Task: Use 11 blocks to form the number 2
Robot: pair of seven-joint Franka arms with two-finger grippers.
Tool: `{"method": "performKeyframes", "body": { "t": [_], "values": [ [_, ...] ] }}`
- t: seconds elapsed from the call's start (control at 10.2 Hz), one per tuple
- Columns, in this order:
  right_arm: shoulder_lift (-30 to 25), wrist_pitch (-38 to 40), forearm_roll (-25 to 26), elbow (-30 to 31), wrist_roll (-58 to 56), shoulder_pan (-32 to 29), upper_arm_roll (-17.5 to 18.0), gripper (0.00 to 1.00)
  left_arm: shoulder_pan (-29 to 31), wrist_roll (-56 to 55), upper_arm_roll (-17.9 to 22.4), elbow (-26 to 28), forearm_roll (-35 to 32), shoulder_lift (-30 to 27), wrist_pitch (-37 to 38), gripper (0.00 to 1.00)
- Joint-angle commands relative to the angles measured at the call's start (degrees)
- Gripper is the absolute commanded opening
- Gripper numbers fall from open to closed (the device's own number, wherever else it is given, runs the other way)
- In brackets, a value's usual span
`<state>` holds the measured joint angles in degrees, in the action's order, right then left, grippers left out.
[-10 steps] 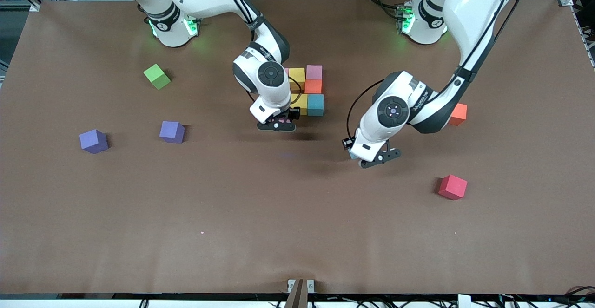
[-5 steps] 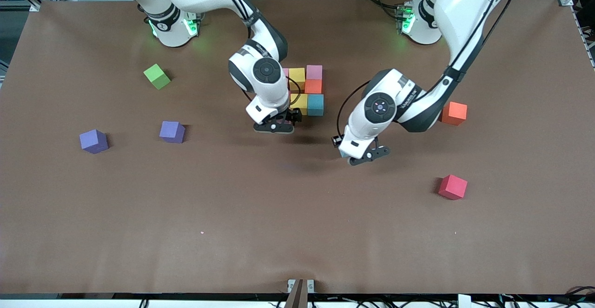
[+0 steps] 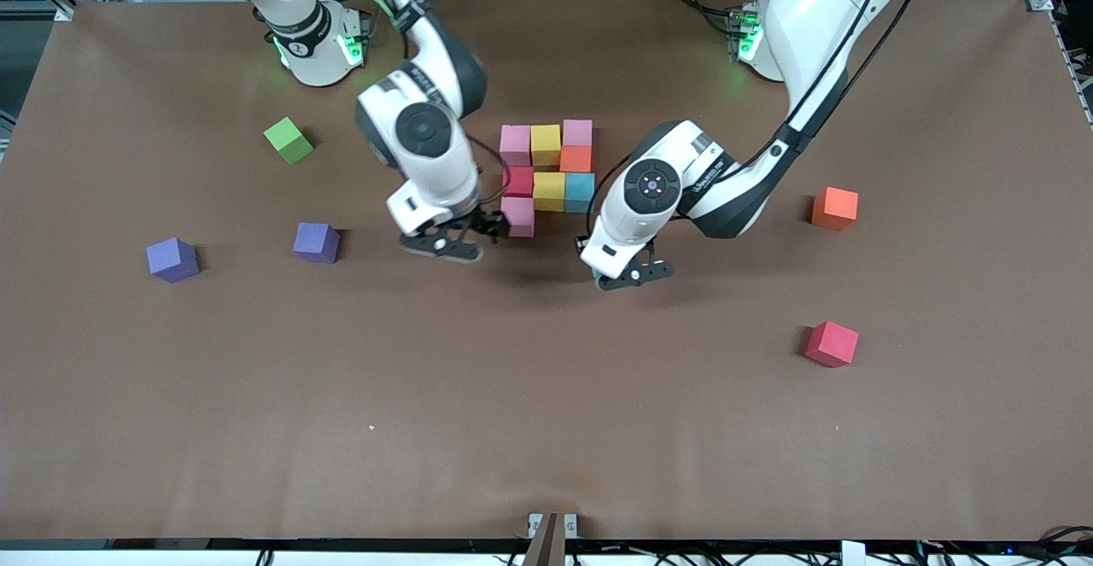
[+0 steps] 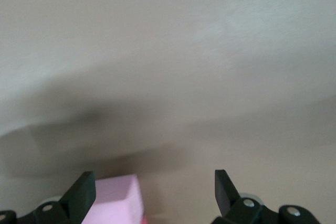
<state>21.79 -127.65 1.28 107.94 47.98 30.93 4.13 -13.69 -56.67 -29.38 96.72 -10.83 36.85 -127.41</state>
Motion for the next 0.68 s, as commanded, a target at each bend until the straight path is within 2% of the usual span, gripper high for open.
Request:
{"method": "performKeyframes", "body": {
  "t": [0.0, 0.29, 0.59],
  "values": [
    [-3.1, 0.1, 0.8, 5.9, -6.5, -5.2, 0.6, 1.00, -3.6, 0.9, 0.4, -5.5, 0.0, 2.7, 1.2, 0.13],
    [-7.3, 0.2, 0.9, 12.1, -16.6, -11.1, 0.6, 1.00, -9.0, 1.0, 0.9, -16.1, 0.0, 8.6, 5.3, 0.13],
    [-9.5, 0.2, 1.2, 16.1, -27.5, -16.1, 0.6, 1.00, -14.3, 6.4, 4.7, -20.9, 0.3, 9.8, 12.1, 0.10]
  ]
}}
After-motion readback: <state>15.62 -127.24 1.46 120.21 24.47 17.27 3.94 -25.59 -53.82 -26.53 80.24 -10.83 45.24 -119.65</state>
